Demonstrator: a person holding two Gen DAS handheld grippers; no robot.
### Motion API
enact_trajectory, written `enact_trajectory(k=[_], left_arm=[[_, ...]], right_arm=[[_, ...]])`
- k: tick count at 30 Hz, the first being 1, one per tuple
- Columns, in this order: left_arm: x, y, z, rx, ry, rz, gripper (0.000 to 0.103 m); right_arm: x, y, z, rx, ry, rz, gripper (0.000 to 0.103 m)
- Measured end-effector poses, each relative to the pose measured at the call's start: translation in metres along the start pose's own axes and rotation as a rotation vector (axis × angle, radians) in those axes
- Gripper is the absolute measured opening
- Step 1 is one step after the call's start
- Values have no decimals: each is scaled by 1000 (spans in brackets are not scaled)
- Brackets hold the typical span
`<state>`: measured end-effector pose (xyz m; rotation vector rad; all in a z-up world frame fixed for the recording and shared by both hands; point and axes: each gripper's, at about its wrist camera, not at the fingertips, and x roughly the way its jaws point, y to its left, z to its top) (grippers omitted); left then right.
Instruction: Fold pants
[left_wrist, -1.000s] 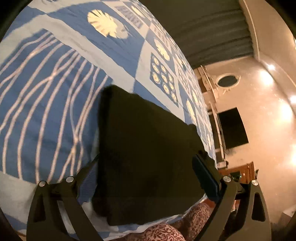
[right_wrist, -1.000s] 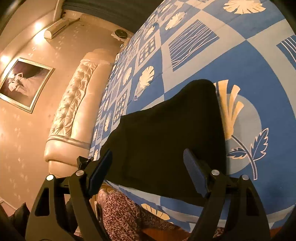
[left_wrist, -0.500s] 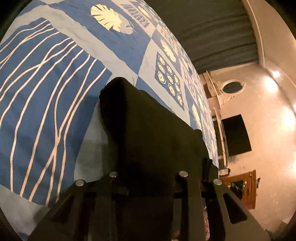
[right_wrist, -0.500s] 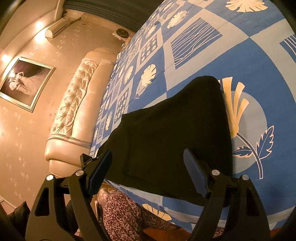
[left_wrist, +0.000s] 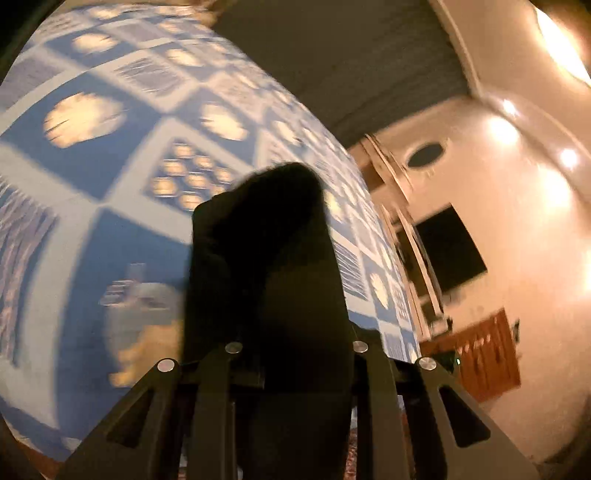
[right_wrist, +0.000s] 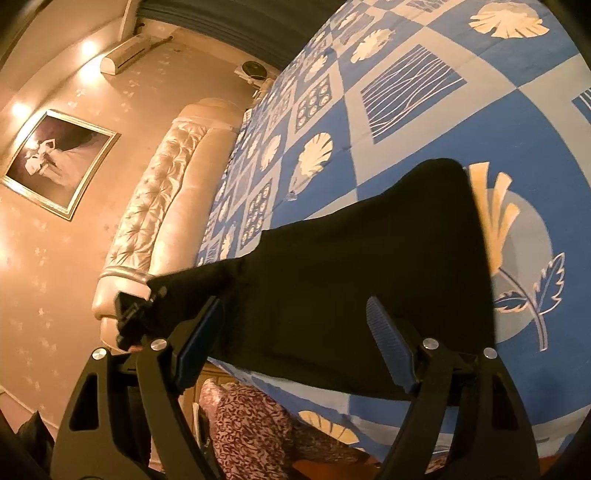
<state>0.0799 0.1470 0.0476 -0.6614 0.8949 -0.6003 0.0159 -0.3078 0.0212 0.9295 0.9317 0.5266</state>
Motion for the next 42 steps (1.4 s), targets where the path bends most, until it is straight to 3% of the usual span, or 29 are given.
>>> enact_trajectory(k=[4,7,12,14,15,17,18,23,27,32,35,37,42], left_arm=[[55,-61,-14,115,71,-3,21],[97,-83,-33,144,129,3,21],[175,-109,-70,245,216,130,24],[196,-113,-84,260,245,179,34],[207,-116,-92,269,264,196,49],[216,-121,-99,251,278,127,65],[217,-126,-101,232,276,100,72],[188,-143,-93,261,199,100,79],[134,-126,-85,275,63,223,85],[75,-56,-78,151,-62,432,85],[61,-18,-78,50,-86,481,85],[61,1,-75,-12,-71,486,85],[71,6,-76,-16,-44,466,85]], right_arm=[[2,0,-2,12,10,26,80],[5,3,-4,6,19,28,80],[6,4,-5,6,17,22,80],[6,4,-5,9,16,23,80],[5,3,-4,13,12,24,80],[2,2,-4,19,1,29,80],[0,1,-2,22,-6,26,80],[-3,2,-3,30,-16,28,80],[6,14,-6,10,12,37,80],[39,19,-8,9,67,-20,81],[62,20,-10,0,97,-71,80],[79,20,-12,-12,126,-150,81],[102,26,-18,-24,136,-214,80]])
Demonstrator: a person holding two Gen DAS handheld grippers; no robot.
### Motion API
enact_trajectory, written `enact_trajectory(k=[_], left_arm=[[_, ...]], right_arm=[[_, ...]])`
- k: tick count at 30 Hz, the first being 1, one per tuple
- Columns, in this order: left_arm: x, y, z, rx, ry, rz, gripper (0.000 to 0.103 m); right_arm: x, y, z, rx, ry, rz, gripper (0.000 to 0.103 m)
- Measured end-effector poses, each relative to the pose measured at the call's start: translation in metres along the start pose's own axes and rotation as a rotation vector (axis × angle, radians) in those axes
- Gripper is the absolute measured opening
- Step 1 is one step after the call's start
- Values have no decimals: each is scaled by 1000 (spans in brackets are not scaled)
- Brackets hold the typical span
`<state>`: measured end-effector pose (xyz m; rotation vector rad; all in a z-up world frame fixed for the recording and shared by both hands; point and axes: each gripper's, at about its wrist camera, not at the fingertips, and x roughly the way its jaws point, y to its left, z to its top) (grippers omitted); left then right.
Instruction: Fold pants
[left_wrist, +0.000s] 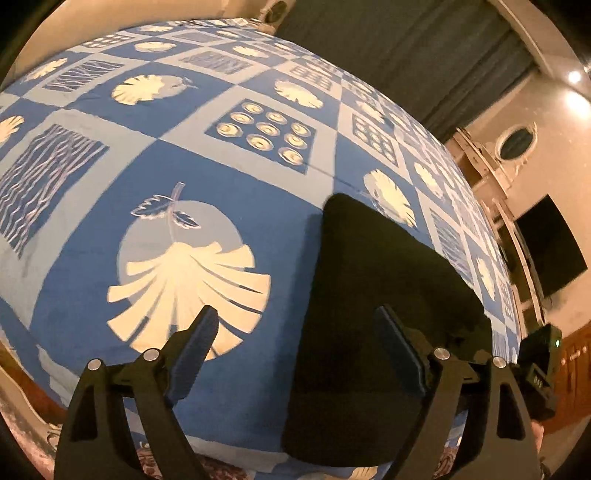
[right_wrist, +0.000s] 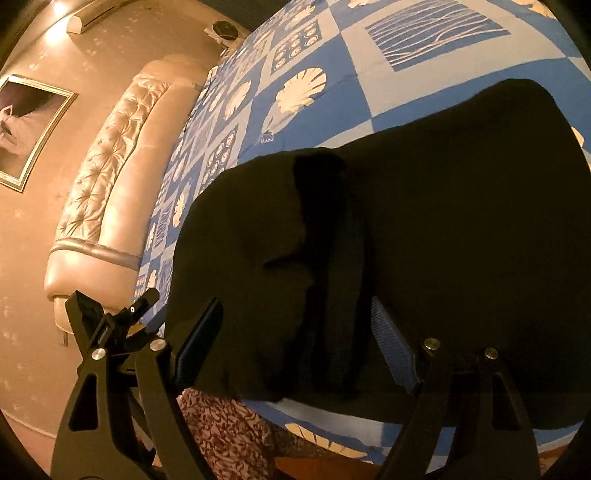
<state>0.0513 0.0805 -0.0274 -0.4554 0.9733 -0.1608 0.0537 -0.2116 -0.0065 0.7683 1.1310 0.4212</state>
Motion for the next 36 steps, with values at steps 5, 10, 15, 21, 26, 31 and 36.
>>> enact_trajectory(k=[5,10,15,21,26,31,36], left_arm=[[6,-13,-8,28,31,-17,85],[9,-12,-9,32,38,-34,85],[9,-12,-10,20,41,-62,85],[11,-23,-16,40,55,-105,85],[20,-32,-24,52,99,-136,85],[30,-37,-32,69,132,-140,85],[37,-32,-37,51,156,-138,85]], right_arm=[[16,8,-2,-33,43,-34,24],[3,21,-5,-92,-1,-24,12],[-46,40,-2,-185,-106,-35,11],[-90,8,9,-156,-160,-107,10],[-101,-41,12,-78,-164,-156,10],[-96,-69,10,-36,-150,-152,9],[-92,-85,11,7,-145,-121,9]])
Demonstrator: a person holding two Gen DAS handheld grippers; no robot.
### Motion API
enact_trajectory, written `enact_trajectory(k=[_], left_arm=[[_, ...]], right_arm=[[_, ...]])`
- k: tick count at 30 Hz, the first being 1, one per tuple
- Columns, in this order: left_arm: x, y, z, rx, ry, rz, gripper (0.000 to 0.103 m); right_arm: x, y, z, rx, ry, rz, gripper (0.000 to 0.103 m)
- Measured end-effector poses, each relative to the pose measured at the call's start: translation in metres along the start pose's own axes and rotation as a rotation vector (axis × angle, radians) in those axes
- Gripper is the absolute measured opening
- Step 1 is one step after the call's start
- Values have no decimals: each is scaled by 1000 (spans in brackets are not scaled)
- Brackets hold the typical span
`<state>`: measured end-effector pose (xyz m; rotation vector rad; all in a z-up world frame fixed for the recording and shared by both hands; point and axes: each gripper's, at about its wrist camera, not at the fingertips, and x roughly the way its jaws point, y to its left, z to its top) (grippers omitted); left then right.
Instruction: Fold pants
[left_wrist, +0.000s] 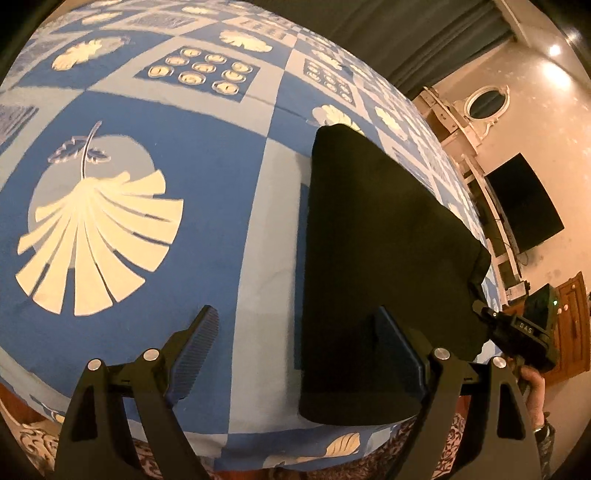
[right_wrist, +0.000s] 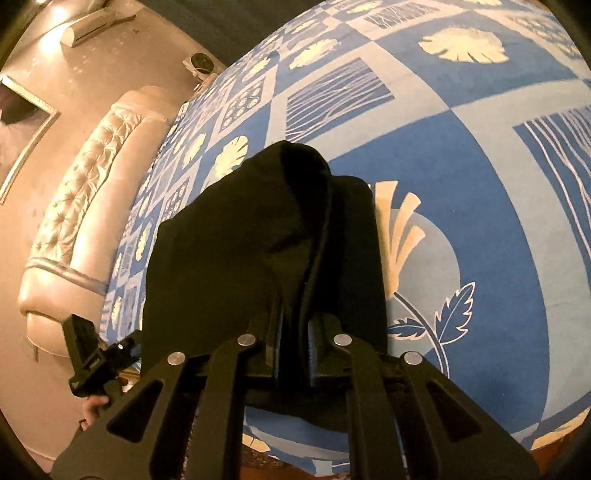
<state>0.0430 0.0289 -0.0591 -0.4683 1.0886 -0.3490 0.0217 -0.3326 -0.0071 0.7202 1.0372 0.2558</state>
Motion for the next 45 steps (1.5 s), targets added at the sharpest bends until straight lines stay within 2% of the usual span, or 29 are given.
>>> enact_trajectory(k=[8,10,11,12,14,15,18,20,25,29,33,38,41,43,45], left_arm=[[-5,16,2,-87,0,-91,85],[-10,23,4,-127,-10,-117,85],[-12,28,5,-148,-5,-134,85],[-14,31,4,-162,1,-150,85],[-15,38,4,-194,11,-181,85],[-15,41,2,-213,20,-204,85],[-12,44,-5,-245,51,-268,85],[-11,44,-9,-260,60,-290,85],[-5,47,-15,-323,81,-382,85],[3,42,-22,-374,123,-477,85],[11,30,-28,-330,147,-472,85],[17,29,-27,-333,133,-464,85],[18,25,-29,-331,131,-494,85],[17,23,-29,-321,119,-481,85],[19,24,-30,-317,119,-479,85]], right_arm=[[-8,-20,-2,80,1,44,11],[-15,-25,-3,106,-3,57,19],[-20,-27,-4,120,-5,72,28],[-25,-29,-6,130,-11,77,49],[-38,-34,-9,145,-48,34,78],[-42,-37,-11,148,-60,37,78],[-42,-54,-20,232,-32,162,79],[-36,-62,-26,275,-8,205,79],[-6,-62,-38,320,97,304,80],[-1,-48,-40,262,109,295,87],[0,-46,-40,263,105,298,88],[0,-47,-41,267,106,299,88],[0,-44,-39,257,112,289,87],[-1,-43,-39,244,117,270,80],[1,-44,-39,236,125,248,67]])
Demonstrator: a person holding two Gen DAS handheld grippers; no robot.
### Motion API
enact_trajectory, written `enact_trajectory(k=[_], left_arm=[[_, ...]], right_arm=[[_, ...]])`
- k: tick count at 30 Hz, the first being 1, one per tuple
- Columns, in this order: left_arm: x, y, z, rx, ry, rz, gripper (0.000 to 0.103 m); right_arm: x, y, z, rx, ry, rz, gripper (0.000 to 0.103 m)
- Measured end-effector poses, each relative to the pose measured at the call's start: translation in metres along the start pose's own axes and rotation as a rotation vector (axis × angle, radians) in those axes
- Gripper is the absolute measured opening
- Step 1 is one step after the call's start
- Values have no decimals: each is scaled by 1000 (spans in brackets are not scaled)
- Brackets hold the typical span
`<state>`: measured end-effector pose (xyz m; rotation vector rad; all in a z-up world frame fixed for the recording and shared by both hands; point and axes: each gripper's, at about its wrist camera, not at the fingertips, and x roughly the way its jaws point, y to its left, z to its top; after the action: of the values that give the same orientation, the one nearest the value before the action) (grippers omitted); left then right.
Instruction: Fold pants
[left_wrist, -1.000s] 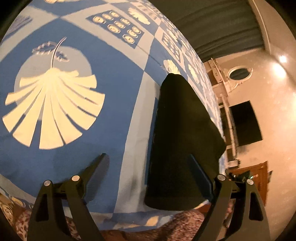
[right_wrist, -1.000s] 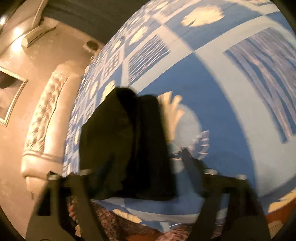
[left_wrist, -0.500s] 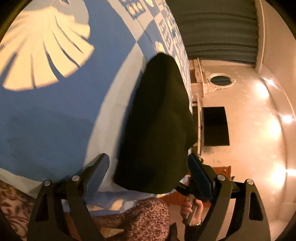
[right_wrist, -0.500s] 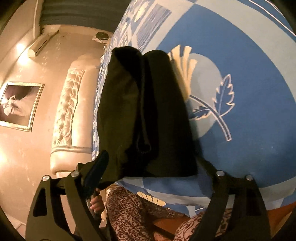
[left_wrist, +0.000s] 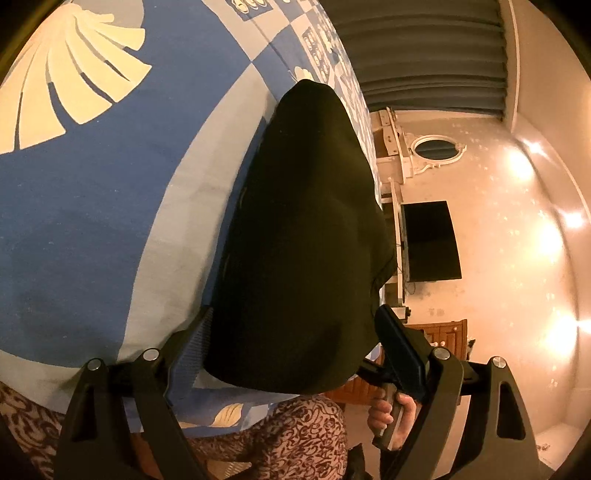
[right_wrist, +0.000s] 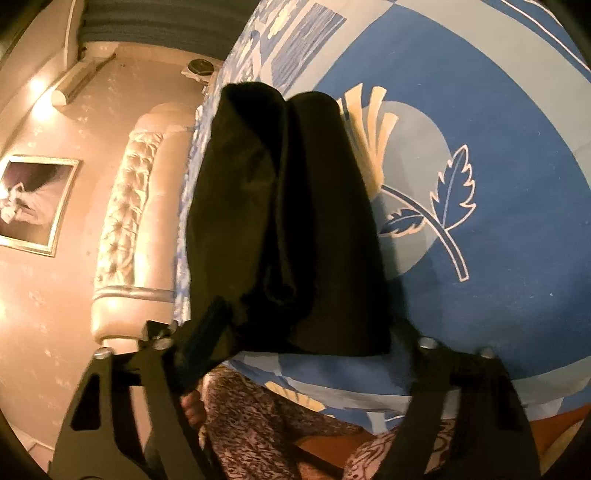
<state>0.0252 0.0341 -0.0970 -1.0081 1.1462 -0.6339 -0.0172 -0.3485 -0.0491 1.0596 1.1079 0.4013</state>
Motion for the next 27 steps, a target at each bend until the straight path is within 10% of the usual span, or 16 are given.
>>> enact_trajectory(k=[11,15,27], left_arm=[[5,0,-3,19,9,11,85],[8,-2,-5,46,25,82,55],[2,-8,-7,91,-18,106,32]], right_arm=[[2,-7,-1,4,10,12,44],[2,-10,-2,11,6,21,44],[4,-7,-2,-1,7,30,44]])
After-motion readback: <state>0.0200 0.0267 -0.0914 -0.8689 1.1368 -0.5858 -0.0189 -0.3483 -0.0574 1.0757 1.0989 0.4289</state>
